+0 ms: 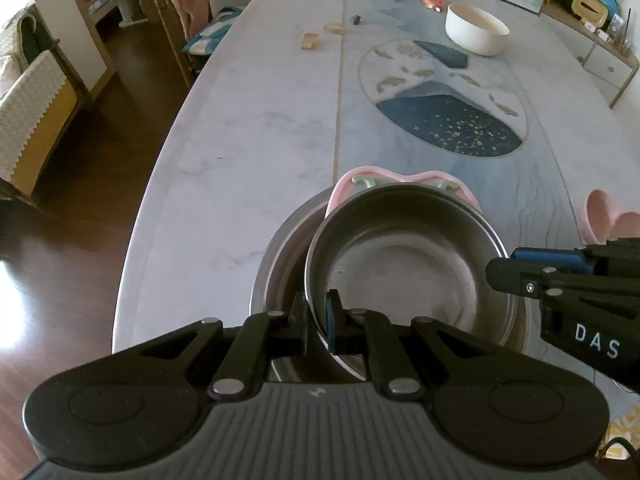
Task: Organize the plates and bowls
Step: 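Lower the pink pot into the steel bowl with both grippers, then open both grippers and pull them back from the pink pot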
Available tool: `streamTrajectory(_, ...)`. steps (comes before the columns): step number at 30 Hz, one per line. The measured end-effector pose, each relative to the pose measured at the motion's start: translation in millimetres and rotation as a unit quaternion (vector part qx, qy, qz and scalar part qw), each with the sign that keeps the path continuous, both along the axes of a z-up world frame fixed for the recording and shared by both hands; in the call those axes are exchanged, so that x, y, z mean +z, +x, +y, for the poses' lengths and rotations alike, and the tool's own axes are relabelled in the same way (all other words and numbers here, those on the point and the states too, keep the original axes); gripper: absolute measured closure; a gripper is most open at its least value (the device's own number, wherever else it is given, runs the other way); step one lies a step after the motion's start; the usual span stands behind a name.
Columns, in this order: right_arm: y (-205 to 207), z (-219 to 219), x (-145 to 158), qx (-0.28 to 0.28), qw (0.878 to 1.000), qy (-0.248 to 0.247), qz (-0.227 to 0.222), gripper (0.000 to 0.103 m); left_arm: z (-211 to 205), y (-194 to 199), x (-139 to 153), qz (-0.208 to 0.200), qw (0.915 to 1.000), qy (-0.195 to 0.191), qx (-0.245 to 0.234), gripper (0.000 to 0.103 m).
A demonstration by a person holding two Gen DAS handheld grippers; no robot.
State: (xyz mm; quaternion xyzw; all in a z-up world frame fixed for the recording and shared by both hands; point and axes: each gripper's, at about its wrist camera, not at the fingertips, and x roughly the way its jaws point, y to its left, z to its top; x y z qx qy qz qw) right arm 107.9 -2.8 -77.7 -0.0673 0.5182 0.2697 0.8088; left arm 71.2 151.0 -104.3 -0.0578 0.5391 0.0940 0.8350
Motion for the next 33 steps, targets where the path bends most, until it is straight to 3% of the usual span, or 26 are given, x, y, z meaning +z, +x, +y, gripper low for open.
streamTrajectory(13, -2.0, -0.3, 16.6, 0.014, 1.0, 0.005, -0.004, 0.076, 8.3, -8.4, 20.0, -0.021, 0.9997, -0.002, -0.014, 0.092)
streamTrajectory(19, -2.3, -0.5, 31.1, 0.018, 1.0, 0.016, -0.009, 0.073, 11.1, -13.4, 34.7, -0.043, 0.9986, 0.02, -0.024, 0.092)
streamTrajectory(33, -1.5, -13.4, 77.6, 0.037, 0.997, 0.038, -0.051, 0.05, 11.4, 0.3, 67.7, -0.093, 0.995, -0.009, -0.036, 0.092)
